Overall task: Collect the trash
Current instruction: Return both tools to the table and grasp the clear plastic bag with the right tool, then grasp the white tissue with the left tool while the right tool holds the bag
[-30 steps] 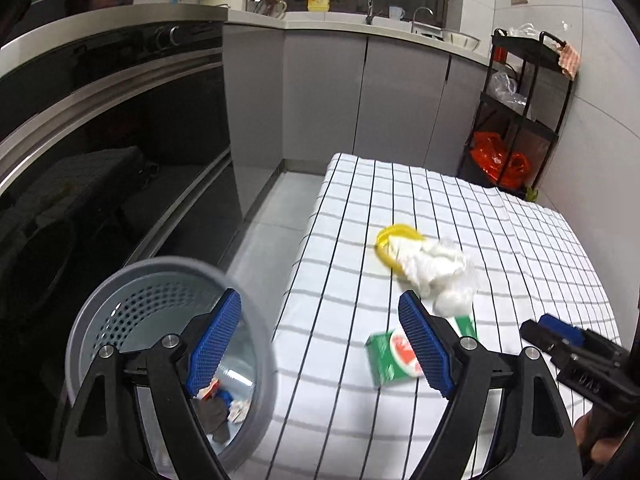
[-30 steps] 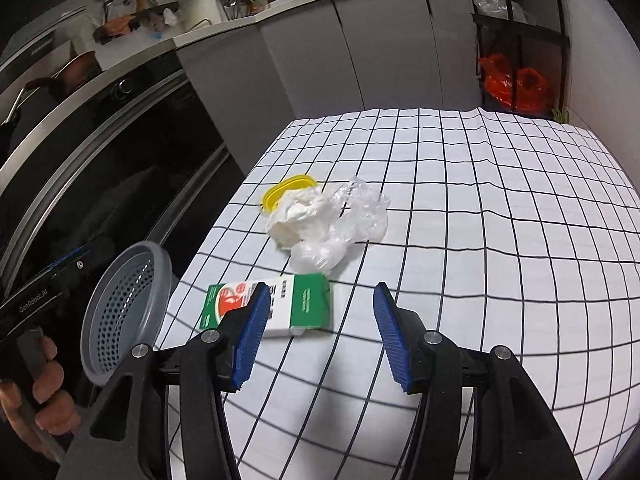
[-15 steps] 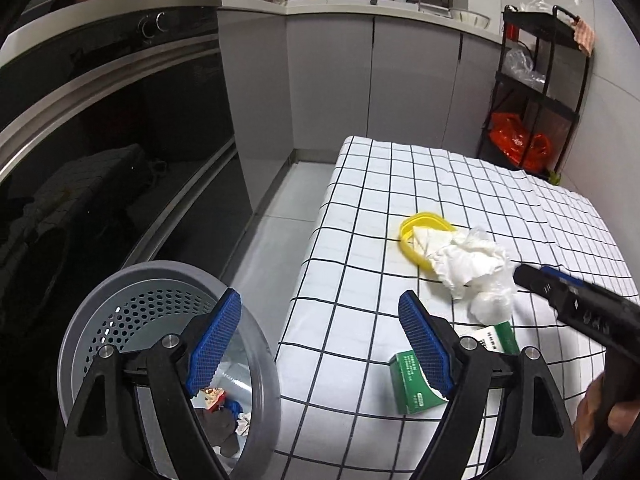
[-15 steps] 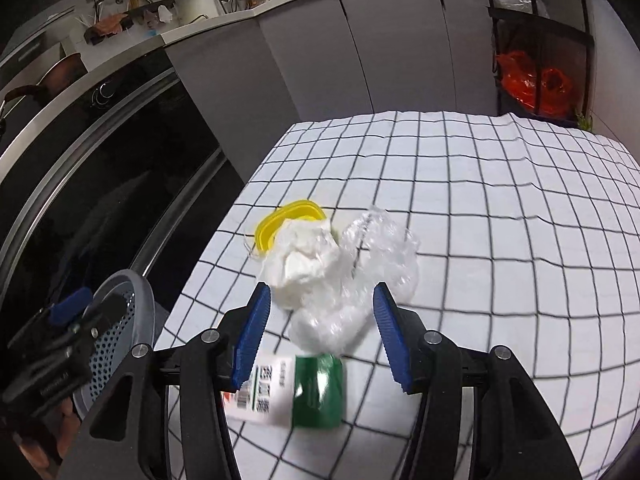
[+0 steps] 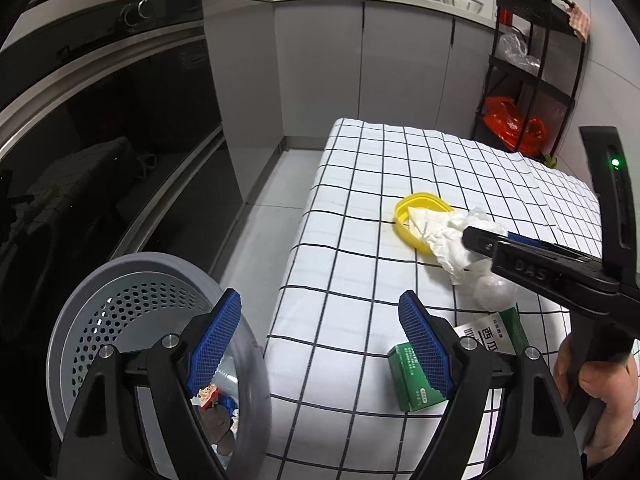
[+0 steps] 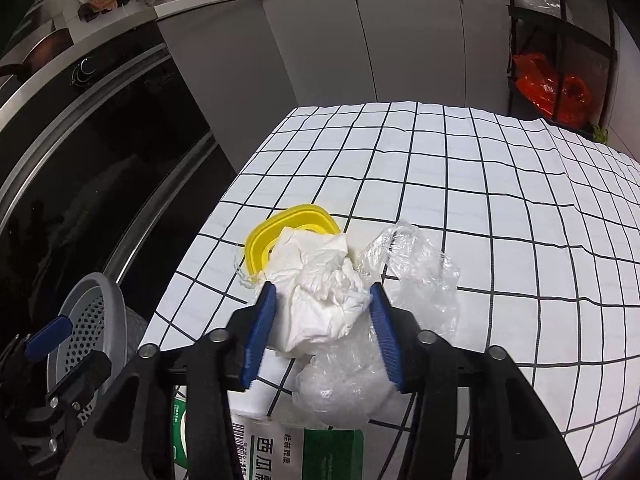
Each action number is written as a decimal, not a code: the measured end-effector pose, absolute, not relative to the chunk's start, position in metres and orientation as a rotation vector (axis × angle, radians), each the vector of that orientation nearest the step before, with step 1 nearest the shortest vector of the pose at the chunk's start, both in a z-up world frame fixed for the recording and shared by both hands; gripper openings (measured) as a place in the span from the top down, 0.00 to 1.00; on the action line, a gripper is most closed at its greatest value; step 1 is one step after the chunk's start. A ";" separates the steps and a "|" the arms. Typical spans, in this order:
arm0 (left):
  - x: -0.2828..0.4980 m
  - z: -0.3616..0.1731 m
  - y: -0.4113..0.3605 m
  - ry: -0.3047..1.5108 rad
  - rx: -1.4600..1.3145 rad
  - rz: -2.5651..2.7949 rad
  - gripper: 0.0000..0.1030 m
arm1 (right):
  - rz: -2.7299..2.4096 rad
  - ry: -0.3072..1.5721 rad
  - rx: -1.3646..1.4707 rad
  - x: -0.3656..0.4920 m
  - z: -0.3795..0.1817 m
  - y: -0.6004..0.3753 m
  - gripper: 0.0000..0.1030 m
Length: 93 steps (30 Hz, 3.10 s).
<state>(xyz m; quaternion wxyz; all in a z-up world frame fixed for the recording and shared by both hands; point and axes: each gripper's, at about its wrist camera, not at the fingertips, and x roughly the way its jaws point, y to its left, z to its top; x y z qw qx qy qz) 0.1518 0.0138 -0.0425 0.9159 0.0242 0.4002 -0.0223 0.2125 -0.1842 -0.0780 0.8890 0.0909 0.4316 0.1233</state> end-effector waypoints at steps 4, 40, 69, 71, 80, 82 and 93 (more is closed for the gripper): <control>0.150 -0.043 0.009 0.821 0.063 -0.059 0.23 | 0.266 0.894 0.180 0.213 -0.078 -0.183 0.80; 0.138 -0.046 -0.015 0.830 0.059 -0.182 0.19 | 0.071 0.897 0.293 0.080 -0.072 -0.290 0.84; 0.094 -0.047 -0.095 0.786 0.158 -0.362 0.18 | -0.026 0.886 0.399 0.022 -0.074 -0.344 0.68; 0.092 -0.048 -0.104 0.784 0.159 -0.382 0.15 | -0.053 0.859 0.436 0.016 -0.068 -0.360 0.68; 0.089 -0.068 -0.152 0.812 0.180 -0.416 0.11 | -0.050 0.798 0.535 0.007 -0.055 -0.394 0.68; 0.091 -0.077 -0.160 0.825 0.193 -0.411 0.11 | -0.045 0.789 0.541 0.006 -0.052 -0.397 0.68; 0.101 -0.112 -0.194 0.926 0.247 -0.426 0.39 | -0.013 0.767 0.547 0.007 -0.044 -0.398 0.68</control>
